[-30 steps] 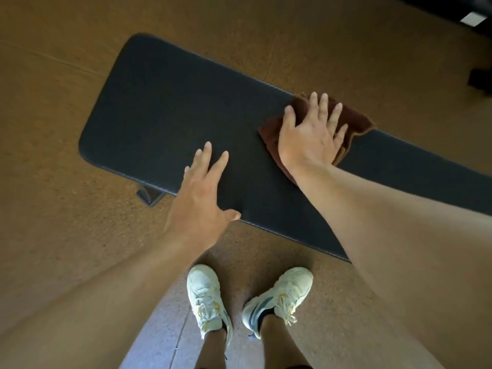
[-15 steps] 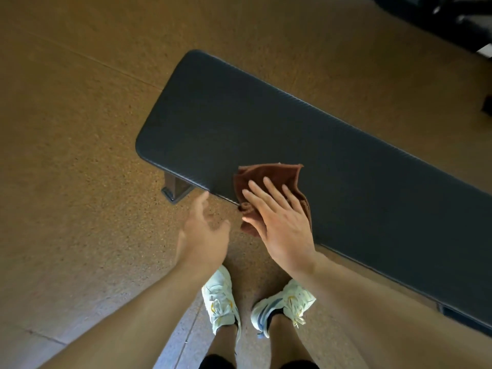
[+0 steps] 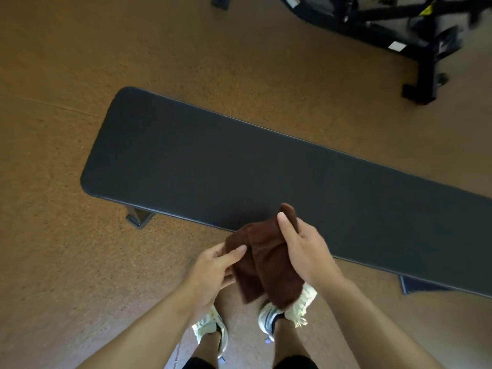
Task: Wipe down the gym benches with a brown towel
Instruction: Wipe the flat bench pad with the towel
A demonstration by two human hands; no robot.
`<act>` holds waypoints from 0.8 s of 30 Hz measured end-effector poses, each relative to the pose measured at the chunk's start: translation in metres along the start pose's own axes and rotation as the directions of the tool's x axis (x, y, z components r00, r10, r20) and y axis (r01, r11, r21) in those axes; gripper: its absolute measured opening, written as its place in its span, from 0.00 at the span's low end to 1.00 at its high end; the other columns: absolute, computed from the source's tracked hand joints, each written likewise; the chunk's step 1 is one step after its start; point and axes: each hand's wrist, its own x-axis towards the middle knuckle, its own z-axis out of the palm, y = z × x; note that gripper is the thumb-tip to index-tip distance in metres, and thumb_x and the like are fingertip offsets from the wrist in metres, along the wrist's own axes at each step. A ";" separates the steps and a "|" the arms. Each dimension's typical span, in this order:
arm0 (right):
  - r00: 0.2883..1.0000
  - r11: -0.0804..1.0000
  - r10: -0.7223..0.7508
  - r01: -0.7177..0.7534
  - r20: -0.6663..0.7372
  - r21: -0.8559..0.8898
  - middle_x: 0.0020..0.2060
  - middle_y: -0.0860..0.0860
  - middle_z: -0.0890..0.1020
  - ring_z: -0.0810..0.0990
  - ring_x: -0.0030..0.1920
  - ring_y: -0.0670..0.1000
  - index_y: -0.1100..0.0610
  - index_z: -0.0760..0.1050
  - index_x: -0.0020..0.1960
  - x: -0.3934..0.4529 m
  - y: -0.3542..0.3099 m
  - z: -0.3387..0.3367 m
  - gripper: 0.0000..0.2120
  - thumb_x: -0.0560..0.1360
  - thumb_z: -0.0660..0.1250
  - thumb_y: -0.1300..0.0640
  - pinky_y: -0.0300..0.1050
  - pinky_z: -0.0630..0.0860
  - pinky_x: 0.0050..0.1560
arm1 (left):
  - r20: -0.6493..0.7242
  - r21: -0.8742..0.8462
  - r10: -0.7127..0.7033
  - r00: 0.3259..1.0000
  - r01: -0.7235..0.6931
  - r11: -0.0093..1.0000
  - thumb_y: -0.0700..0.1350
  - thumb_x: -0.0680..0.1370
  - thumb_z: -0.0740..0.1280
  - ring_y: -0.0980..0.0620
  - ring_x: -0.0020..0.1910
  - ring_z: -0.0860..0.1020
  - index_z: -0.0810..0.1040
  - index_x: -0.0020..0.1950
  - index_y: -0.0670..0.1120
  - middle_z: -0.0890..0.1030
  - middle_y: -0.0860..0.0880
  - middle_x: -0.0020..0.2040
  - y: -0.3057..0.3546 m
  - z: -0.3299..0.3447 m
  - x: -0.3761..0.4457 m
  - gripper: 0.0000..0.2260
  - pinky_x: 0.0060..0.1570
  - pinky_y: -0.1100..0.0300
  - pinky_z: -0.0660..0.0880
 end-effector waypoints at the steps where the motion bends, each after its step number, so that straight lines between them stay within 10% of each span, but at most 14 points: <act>1: 0.993 0.995 -0.023 0.011 -0.113 -0.102 0.45 0.44 0.86 0.84 0.51 0.48 0.49 0.84 0.53 0.008 0.009 -0.010 0.20 0.83 0.60 0.37 0.48 0.76 0.53 | -0.033 0.028 0.007 0.999 -0.006 1.000 0.43 0.81 0.68 0.43 0.58 0.84 0.81 0.64 0.47 0.87 0.45 0.56 -0.005 0.009 0.006 0.12 0.65 0.45 0.76; 8: 0.870 1.000 -0.015 0.005 -0.493 -0.020 0.36 0.45 0.82 0.81 0.39 0.47 0.52 0.78 0.43 0.052 0.038 -0.106 0.22 0.77 0.69 0.34 0.47 0.73 0.39 | -0.182 0.049 0.024 0.983 -0.015 0.999 0.45 0.82 0.68 0.46 0.52 0.86 0.80 0.62 0.52 0.87 0.49 0.55 -0.032 0.052 0.037 0.10 0.51 0.46 0.83; 14: 0.783 0.969 -0.220 0.245 -0.582 -0.036 0.39 0.42 0.82 0.81 0.41 0.40 0.47 0.81 0.47 0.047 0.014 -0.147 0.13 0.76 0.73 0.38 0.43 0.79 0.46 | -0.091 -0.035 0.012 0.996 -0.015 0.999 0.42 0.81 0.68 0.44 0.53 0.86 0.77 0.65 0.49 0.86 0.47 0.58 -0.026 0.102 0.036 0.12 0.55 0.45 0.82; 21: 0.965 0.843 -0.237 0.146 -0.112 -0.518 0.46 0.39 0.81 0.78 0.51 0.42 0.45 0.83 0.49 -0.018 0.053 -0.075 0.31 0.79 0.46 0.29 0.44 0.75 0.51 | -0.075 0.073 -0.097 0.992 0.102 0.992 0.30 0.80 0.63 0.45 0.54 0.86 0.80 0.62 0.47 0.87 0.45 0.53 -0.032 0.133 0.035 0.17 0.59 0.49 0.81; 24: 0.941 0.875 -0.303 0.213 -0.148 -0.434 0.62 0.37 0.79 0.74 0.65 0.40 0.44 0.82 0.62 -0.022 0.102 -0.045 0.23 0.86 0.49 0.41 0.41 0.75 0.64 | -0.185 0.168 -0.145 0.972 0.176 0.970 0.29 0.79 0.65 0.49 0.55 0.85 0.80 0.62 0.50 0.88 0.49 0.52 -0.039 0.116 0.036 0.19 0.56 0.52 0.82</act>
